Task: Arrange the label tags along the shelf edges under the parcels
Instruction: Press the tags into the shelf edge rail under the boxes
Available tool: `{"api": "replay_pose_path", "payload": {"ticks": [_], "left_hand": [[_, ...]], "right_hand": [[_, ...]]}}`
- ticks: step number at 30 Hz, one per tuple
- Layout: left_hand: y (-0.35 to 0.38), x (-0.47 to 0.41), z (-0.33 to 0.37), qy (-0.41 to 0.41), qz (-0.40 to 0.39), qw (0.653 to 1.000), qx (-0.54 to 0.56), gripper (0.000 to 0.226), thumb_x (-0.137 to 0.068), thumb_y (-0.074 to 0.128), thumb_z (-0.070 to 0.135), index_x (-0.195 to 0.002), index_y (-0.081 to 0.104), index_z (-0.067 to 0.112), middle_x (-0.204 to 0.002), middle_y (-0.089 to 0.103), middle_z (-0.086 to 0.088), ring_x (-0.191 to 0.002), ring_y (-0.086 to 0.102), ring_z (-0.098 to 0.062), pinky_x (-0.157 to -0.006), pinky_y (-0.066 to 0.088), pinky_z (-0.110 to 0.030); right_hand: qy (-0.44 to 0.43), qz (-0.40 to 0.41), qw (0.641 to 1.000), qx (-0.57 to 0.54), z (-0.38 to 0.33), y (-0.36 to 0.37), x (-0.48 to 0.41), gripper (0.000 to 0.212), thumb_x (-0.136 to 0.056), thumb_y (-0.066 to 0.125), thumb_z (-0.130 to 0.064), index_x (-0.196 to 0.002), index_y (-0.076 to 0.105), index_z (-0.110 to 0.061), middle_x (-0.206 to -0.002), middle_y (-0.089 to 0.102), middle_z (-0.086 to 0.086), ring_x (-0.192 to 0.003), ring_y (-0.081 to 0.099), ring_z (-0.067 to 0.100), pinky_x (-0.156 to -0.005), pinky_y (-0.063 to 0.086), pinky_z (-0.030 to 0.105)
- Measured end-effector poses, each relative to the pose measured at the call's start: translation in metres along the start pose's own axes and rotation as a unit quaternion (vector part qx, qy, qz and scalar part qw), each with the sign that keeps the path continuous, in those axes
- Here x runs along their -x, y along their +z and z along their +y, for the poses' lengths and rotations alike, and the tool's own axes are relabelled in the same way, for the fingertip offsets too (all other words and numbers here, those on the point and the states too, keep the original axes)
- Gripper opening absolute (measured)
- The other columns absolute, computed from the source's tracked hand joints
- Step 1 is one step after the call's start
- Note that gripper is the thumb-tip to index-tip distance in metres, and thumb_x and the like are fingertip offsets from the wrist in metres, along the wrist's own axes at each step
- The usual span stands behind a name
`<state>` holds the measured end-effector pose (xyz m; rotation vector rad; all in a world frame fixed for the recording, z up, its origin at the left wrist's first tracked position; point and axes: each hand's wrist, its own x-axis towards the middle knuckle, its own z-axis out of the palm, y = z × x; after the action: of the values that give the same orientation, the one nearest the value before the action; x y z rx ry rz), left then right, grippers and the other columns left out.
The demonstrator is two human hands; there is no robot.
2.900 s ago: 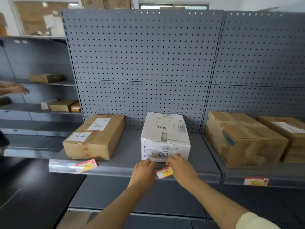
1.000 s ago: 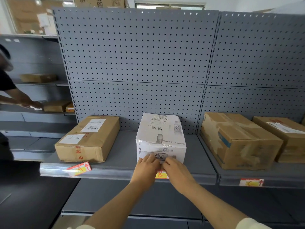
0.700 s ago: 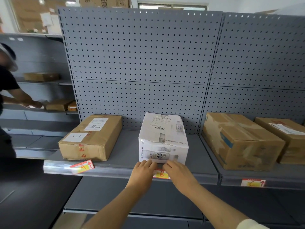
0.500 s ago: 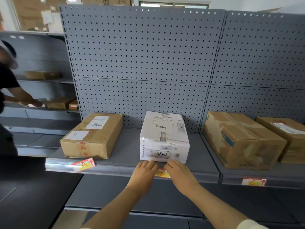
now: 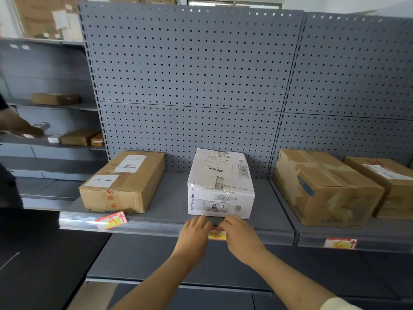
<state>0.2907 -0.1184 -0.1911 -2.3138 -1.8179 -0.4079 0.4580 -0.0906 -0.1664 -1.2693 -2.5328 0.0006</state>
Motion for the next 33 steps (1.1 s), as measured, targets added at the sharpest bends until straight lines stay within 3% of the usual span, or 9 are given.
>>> {"api": "replay_pose_path", "payload": {"ticks": [6,14,18,23,28,30,33], "left_hand": [[-0.005,-0.001,0.001,-0.016,0.002,1.000,0.015,0.043,-0.088,0.052,0.004,-0.127,0.049,0.022,-0.129,0.048,0.003,-0.119,0.046,-0.018,-0.100,0.033,-0.025],[-0.009,0.000,0.004,-0.037,-0.008,0.999,0.035,0.051,-0.084,0.057,0.002,-0.129,0.051,0.025,-0.130,0.048,0.006,-0.122,0.044,-0.015,-0.105,0.034,-0.024],[-0.013,0.012,-0.003,-0.082,-0.001,0.995,0.056,0.053,-0.082,0.055,0.001,-0.128,0.051,0.028,-0.129,0.049,0.007,-0.120,0.047,-0.015,-0.099,0.035,-0.023],[-0.010,0.042,-0.022,-0.164,-0.015,0.986,0.027,0.045,-0.087,0.052,0.008,-0.128,0.050,0.026,-0.132,0.048,0.006,-0.122,0.048,-0.016,-0.097,0.035,-0.025],[-0.005,0.060,-0.024,-0.184,-0.052,0.982,-0.001,0.042,-0.086,0.049,0.006,-0.124,0.051,0.024,-0.131,0.049,0.004,-0.122,0.048,-0.018,-0.096,0.036,-0.027],[-0.004,0.062,-0.021,-0.173,-0.064,0.983,-0.009,0.042,-0.086,0.049,0.006,-0.124,0.051,0.024,-0.132,0.048,0.003,-0.123,0.048,-0.019,-0.098,0.036,-0.028],[-0.003,0.067,-0.020,-0.157,-0.071,0.985,-0.024,0.043,-0.084,0.049,0.008,-0.125,0.049,0.023,-0.134,0.047,0.004,-0.123,0.048,-0.019,-0.097,0.036,-0.029]], "right_hand": [[0.042,0.022,0.999,-0.018,-0.004,0.003,0.011,0.036,-0.090,0.054,-0.003,-0.122,0.059,-0.019,-0.119,0.054,-0.004,-0.112,0.049,0.015,-0.086,0.048,0.027],[0.042,-0.018,0.998,-0.051,-0.001,-0.008,0.016,0.045,-0.090,0.053,-0.003,-0.132,0.055,-0.020,-0.124,0.052,-0.002,-0.114,0.048,0.017,-0.092,0.047,0.029],[0.116,0.050,0.986,-0.111,0.015,-0.020,0.023,0.041,-0.092,0.048,0.000,-0.126,0.060,-0.019,-0.125,0.057,-0.004,-0.118,0.051,0.013,-0.099,0.046,0.026],[0.200,0.098,0.964,-0.144,0.034,-0.026,0.042,0.036,-0.091,0.045,0.005,-0.115,0.064,-0.014,-0.118,0.061,0.002,-0.105,0.059,0.015,-0.091,0.051,0.029],[0.096,0.056,0.989,-0.095,0.019,-0.016,0.045,0.040,-0.090,0.049,0.001,-0.123,0.060,-0.020,-0.121,0.053,-0.006,-0.115,0.050,0.012,-0.100,0.044,0.026],[0.027,0.032,0.996,-0.080,0.004,-0.010,0.037,0.046,-0.088,0.050,0.002,-0.128,0.055,-0.020,-0.122,0.049,-0.006,-0.115,0.045,0.014,-0.101,0.042,0.027],[-0.011,0.013,0.999,-0.047,-0.013,-0.003,0.021,0.055,-0.085,0.049,0.002,-0.136,0.046,-0.017,-0.129,0.045,-0.003,-0.119,0.042,0.020,-0.101,0.040,0.030]]}}
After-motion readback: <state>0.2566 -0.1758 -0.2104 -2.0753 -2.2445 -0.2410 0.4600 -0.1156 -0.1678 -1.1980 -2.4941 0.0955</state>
